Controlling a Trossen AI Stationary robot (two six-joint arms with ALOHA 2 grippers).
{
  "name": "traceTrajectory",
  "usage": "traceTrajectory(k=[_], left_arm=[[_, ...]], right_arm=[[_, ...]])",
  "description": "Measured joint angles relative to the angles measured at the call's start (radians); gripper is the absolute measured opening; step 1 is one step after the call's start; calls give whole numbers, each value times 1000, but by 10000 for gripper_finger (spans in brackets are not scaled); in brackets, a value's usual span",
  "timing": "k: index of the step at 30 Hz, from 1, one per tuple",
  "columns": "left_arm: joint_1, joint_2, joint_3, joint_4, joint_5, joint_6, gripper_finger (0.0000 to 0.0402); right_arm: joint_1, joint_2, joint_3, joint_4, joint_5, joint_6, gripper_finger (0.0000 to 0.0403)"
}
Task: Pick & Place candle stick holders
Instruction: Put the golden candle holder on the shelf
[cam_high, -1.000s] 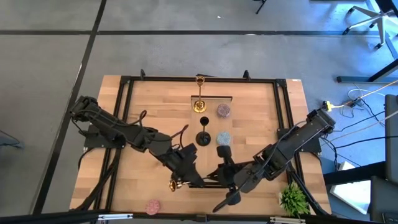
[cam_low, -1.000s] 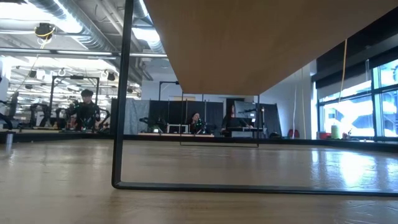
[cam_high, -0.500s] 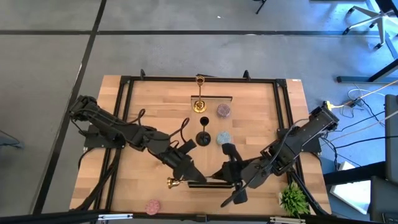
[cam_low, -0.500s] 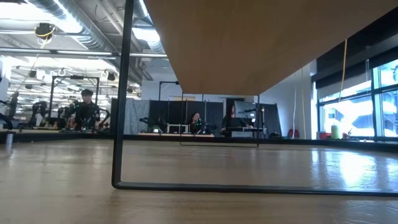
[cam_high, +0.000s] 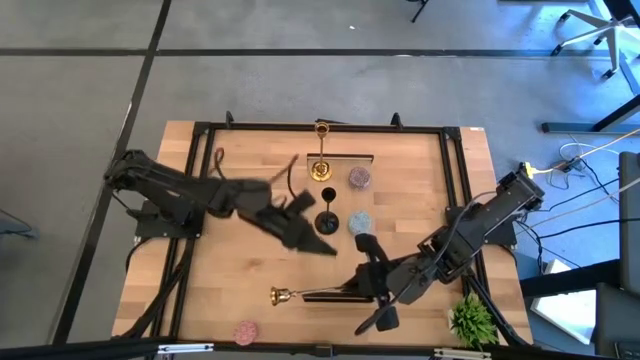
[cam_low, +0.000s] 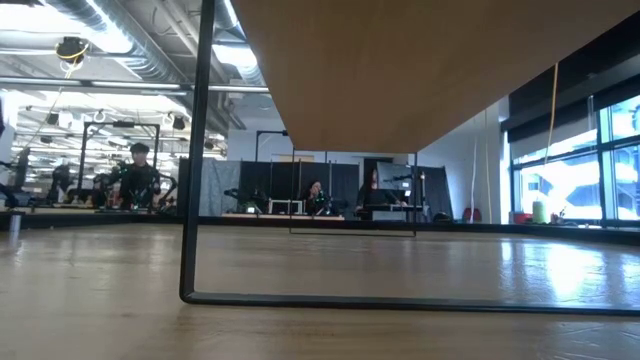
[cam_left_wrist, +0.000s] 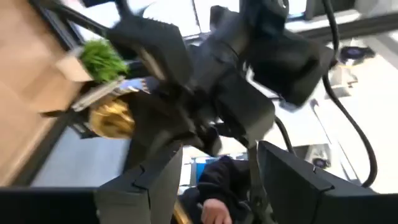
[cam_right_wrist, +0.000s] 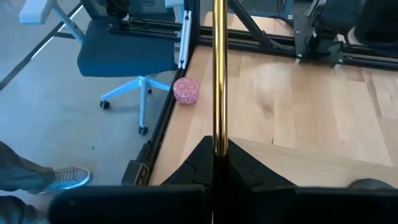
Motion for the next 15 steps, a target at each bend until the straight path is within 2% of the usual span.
traceTrajectory(k=[4, 8, 10, 12, 15], left_arm=[[49, -89, -1, -226, 83, 7, 203], [60, -215, 0, -490, 53, 18, 205], [52, -274, -1, -631, -3, 19, 204], [24, -329, -1, -755, -101, 18, 203], [-43, -408, -1, -901, -306, 12, 203]], right_arm=[[7, 0, 0, -7, 0, -2, 11], [13, 0, 0, -14, 1, -4, 11], [13, 0, 0, -25, 1, -4, 11], [13, 0, 0, -31, 2, -5, 11], [13, 0, 0, -35, 19, 1, 11]])
